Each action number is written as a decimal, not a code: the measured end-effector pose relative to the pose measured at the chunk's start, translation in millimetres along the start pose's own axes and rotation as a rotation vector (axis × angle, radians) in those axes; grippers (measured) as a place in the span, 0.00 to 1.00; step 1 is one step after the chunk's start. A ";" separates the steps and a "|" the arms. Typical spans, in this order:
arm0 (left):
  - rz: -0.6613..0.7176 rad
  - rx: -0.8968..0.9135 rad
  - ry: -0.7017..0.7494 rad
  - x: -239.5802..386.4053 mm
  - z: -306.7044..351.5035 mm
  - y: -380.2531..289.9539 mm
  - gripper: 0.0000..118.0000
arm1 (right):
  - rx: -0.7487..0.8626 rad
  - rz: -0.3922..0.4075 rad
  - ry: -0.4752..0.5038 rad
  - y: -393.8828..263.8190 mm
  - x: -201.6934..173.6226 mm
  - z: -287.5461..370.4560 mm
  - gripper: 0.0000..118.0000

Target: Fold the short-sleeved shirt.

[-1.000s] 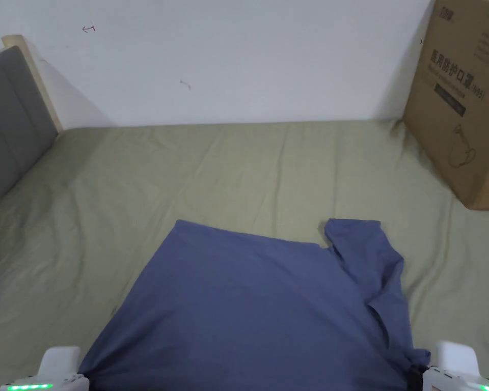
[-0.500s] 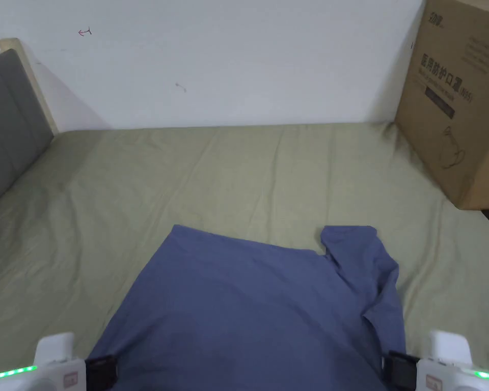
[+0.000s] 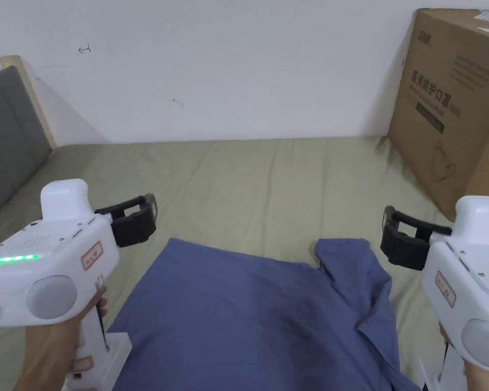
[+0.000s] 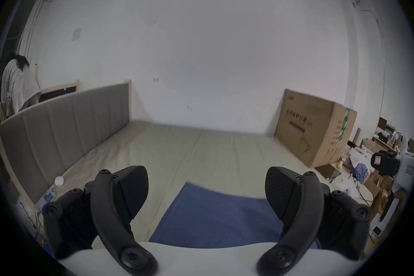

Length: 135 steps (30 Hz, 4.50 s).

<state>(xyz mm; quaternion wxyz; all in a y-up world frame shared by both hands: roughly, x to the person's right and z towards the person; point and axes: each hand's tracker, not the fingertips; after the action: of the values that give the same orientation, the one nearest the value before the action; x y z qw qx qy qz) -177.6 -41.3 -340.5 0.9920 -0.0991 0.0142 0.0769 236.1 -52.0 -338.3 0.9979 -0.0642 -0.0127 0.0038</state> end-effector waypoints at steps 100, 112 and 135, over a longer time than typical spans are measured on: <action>-0.044 -0.025 0.157 -67.4 -156.4 215.2 0.02 | 0.045 0.121 0.139 203.5 -34.9 -223.2 0.05; -0.095 0.044 0.202 -70.9 -219.3 245.7 0.02 | 0.120 0.158 0.206 237.4 -34.8 -293.2 0.05; -0.126 -0.352 0.164 -109.2 -243.4 -43.4 0.02 | -0.346 0.004 0.313 -50.2 -6.0 -278.6 0.05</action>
<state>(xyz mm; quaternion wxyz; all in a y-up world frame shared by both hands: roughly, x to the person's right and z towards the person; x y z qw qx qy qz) -281.9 -148.1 -565.8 0.9577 -0.2778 0.0751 0.0076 237.6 -137.5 -608.2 0.9617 -0.2342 0.1420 -0.0063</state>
